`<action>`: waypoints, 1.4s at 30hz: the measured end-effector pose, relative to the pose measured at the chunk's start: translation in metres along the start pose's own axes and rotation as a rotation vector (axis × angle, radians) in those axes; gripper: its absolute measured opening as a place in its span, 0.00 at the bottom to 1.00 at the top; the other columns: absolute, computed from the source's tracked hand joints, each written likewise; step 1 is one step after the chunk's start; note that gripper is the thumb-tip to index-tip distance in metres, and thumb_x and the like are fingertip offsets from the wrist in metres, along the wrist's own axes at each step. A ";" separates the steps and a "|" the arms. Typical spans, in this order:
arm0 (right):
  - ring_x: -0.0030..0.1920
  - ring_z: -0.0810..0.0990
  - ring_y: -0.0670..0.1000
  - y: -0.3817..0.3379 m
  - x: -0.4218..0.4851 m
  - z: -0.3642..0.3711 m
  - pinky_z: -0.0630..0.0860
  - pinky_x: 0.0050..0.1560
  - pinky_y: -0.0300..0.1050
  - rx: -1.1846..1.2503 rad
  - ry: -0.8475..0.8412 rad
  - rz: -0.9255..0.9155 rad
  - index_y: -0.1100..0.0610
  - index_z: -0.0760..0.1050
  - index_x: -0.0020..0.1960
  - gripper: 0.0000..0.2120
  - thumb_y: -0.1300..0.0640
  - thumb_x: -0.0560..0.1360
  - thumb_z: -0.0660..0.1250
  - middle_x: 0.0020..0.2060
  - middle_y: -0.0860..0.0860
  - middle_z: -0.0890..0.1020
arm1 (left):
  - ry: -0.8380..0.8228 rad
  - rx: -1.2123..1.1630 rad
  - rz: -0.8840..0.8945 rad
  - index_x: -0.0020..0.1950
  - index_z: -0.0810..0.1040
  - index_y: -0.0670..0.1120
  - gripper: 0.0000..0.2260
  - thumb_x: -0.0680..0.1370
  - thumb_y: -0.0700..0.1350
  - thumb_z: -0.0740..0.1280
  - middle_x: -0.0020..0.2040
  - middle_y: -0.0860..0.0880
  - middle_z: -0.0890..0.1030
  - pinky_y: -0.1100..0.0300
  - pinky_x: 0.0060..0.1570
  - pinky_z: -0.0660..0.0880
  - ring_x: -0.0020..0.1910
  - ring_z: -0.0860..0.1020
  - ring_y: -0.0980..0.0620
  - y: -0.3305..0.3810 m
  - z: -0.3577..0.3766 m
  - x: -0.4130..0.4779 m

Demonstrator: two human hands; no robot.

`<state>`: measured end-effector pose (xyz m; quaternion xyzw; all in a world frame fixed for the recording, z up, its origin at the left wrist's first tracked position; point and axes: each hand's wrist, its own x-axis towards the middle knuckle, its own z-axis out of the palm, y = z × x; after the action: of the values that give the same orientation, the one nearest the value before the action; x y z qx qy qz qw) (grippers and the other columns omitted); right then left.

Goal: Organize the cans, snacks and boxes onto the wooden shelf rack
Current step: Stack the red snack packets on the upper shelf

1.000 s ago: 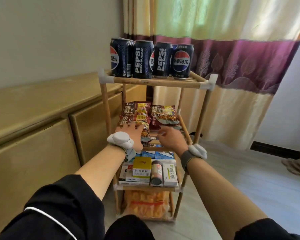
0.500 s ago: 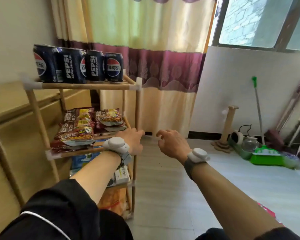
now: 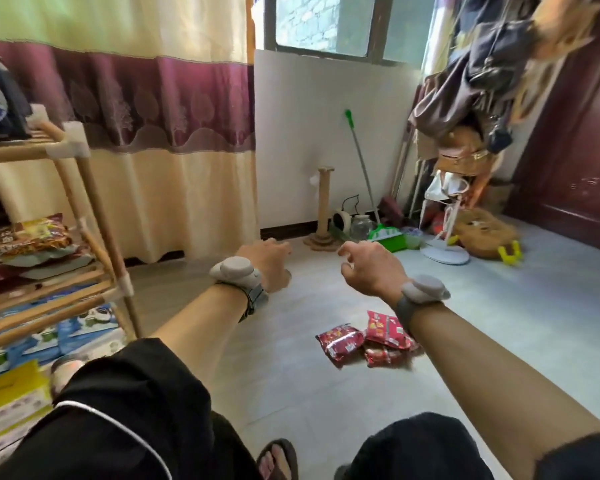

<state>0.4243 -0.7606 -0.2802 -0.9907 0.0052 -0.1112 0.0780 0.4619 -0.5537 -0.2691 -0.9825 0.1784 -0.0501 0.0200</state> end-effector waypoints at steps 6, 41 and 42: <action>0.59 0.78 0.57 0.084 -0.016 0.006 0.77 0.58 0.51 -0.025 -0.033 0.235 0.47 0.76 0.63 0.17 0.49 0.75 0.61 0.57 0.51 0.82 | -0.043 -0.132 0.230 0.72 0.67 0.55 0.22 0.79 0.52 0.65 0.65 0.49 0.74 0.52 0.55 0.77 0.59 0.76 0.47 0.060 0.029 0.044; 0.80 0.39 0.64 0.314 0.145 0.472 0.51 0.69 0.78 -0.022 -0.540 0.566 0.39 0.37 0.80 0.54 0.31 0.69 0.70 0.81 0.51 0.38 | -0.601 -0.179 0.014 0.79 0.38 0.59 0.52 0.68 0.70 0.70 0.79 0.35 0.47 0.30 0.65 0.62 0.72 0.59 0.25 0.185 0.531 0.287; 0.80 0.40 0.64 0.313 0.146 0.472 0.53 0.69 0.78 -0.013 -0.525 0.571 0.39 0.39 0.80 0.52 0.32 0.70 0.70 0.81 0.51 0.40 | -0.552 -0.125 0.044 0.80 0.41 0.57 0.50 0.69 0.67 0.70 0.76 0.33 0.54 0.36 0.60 0.70 0.67 0.67 0.27 0.182 0.529 0.289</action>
<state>0.6731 -1.0016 -0.7516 -0.9446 0.2615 0.1722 0.0981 0.7231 -0.8147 -0.7787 -0.9542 0.1901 0.2308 0.0084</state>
